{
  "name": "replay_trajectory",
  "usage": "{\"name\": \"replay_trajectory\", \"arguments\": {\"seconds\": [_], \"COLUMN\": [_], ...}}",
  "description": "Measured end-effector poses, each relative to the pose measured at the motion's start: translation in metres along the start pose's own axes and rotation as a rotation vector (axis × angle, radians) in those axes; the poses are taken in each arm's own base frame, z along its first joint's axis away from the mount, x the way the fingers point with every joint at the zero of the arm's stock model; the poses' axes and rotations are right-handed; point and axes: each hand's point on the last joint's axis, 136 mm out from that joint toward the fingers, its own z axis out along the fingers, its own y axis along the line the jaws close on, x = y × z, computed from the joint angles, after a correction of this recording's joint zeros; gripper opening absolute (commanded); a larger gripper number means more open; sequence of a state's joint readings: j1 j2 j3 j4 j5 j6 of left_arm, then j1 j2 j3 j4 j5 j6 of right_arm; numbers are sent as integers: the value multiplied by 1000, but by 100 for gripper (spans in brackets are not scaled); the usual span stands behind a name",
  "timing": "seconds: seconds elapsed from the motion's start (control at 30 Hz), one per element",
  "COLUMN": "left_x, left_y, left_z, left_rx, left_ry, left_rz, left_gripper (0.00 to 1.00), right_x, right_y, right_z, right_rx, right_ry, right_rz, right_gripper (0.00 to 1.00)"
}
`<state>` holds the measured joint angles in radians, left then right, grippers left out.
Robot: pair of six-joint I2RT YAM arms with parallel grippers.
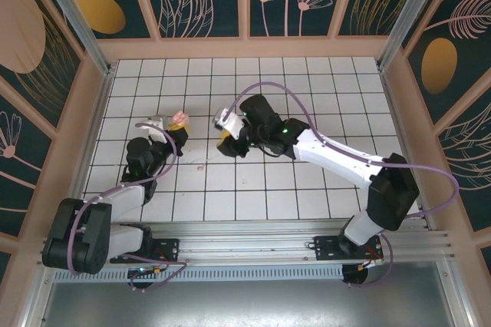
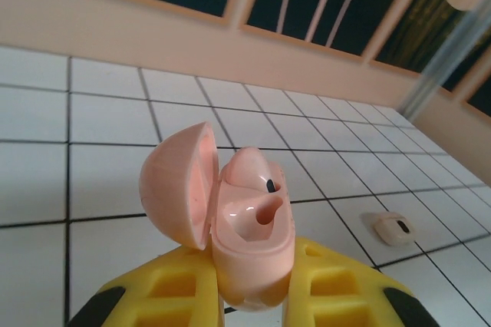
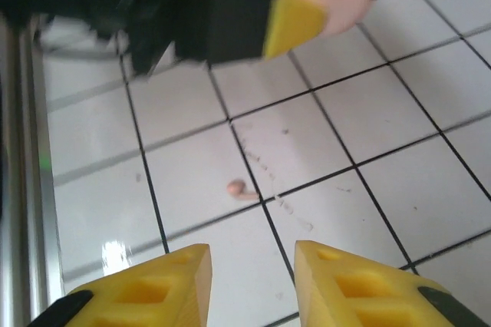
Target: Insert wireless bluetooth earbuds into charging case
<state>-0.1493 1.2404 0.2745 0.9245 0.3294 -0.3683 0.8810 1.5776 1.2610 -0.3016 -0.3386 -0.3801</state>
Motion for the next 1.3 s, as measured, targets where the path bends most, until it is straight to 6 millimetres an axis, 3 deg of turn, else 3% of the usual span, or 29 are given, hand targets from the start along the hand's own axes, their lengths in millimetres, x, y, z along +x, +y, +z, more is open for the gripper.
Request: {"name": "replay_trajectory", "arguments": {"seconds": [0.2, 0.37, 0.53, 0.8, 1.3], "left_x": [-3, -2, -4, -5, 1], "left_y": [21, 27, 32, 46, 65], "left_z": [-4, -4, -5, -9, -12], "left_rx": [-57, -72, -84, -130, -186], "left_ry": [-20, -22, -28, -34, -17], "left_rz": [-97, -141, -151, -164, -191], "left_gripper": [15, 15, 15, 15, 15], "right_x": [27, 25, 24, 38, 64], "right_y": [11, 3, -8, -10, 21], "right_z": [22, 54, 90, 130, 162], "right_rx": [-119, -197, -265, -399, -583], "right_ry": [83, 122, 162, 226, 248], "right_rz": [-388, -643, -790, -881, -889], "right_gripper": [36, 36, 37, 36, 36]}}
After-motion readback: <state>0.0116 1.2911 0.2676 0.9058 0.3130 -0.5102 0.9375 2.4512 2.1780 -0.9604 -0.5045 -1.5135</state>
